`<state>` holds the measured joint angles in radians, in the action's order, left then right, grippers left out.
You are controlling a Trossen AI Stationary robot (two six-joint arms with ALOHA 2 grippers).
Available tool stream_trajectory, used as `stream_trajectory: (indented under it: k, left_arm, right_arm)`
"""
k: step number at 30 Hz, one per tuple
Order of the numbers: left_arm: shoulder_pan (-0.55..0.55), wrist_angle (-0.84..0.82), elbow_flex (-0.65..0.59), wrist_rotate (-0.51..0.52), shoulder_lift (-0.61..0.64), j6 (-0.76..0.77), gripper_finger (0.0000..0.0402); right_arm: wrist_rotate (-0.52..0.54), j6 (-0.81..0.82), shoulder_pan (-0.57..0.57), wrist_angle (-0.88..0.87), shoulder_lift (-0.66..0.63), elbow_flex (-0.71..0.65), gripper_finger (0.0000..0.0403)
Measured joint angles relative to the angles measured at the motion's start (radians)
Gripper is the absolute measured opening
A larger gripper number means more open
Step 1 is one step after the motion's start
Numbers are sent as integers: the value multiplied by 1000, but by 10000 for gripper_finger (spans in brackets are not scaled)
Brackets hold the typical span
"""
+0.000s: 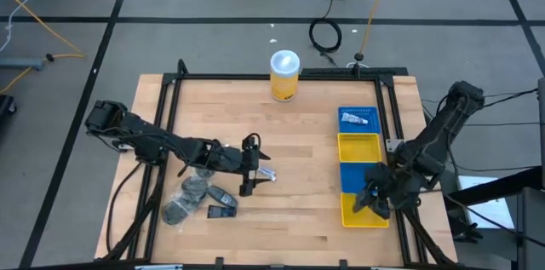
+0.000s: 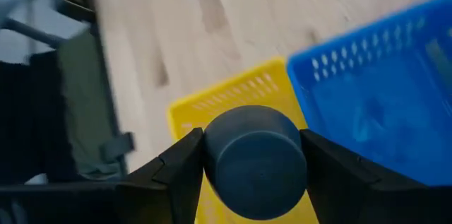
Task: Pick & Place Travel size toiletries
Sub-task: Put the gray deodorant into the bottom yellow bin, then put the blue shave cream into the top yellow bin
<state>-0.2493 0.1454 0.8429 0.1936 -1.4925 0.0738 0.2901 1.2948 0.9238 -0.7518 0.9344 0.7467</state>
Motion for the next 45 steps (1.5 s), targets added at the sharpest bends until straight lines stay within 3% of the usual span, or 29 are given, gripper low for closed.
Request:
stream_trajectory:
  k: [4,11,15,29,41,45]
  left_arm:
    - [0,0,0,0,0,0,311]
    - [0,0,0,0,0,2,308]
    - [0,-2,0,0,0,3,313]
    - [0,-17,0,0,0,10,300]
    - [0,-16,0,0,0,9,299]
    - [0,-16,0,0,0,8,295]
  right_arm:
    - [32,28,21,10,66,0,195]
    - [196,27,47,26,141,0,196]
    - [223,51,70,29,155,0,196]
    - [196,56,100,79,156,-39,264]
    - [-26,160,100,159,110,-98,268]
    - [58,47,99,216,48,-86,261]
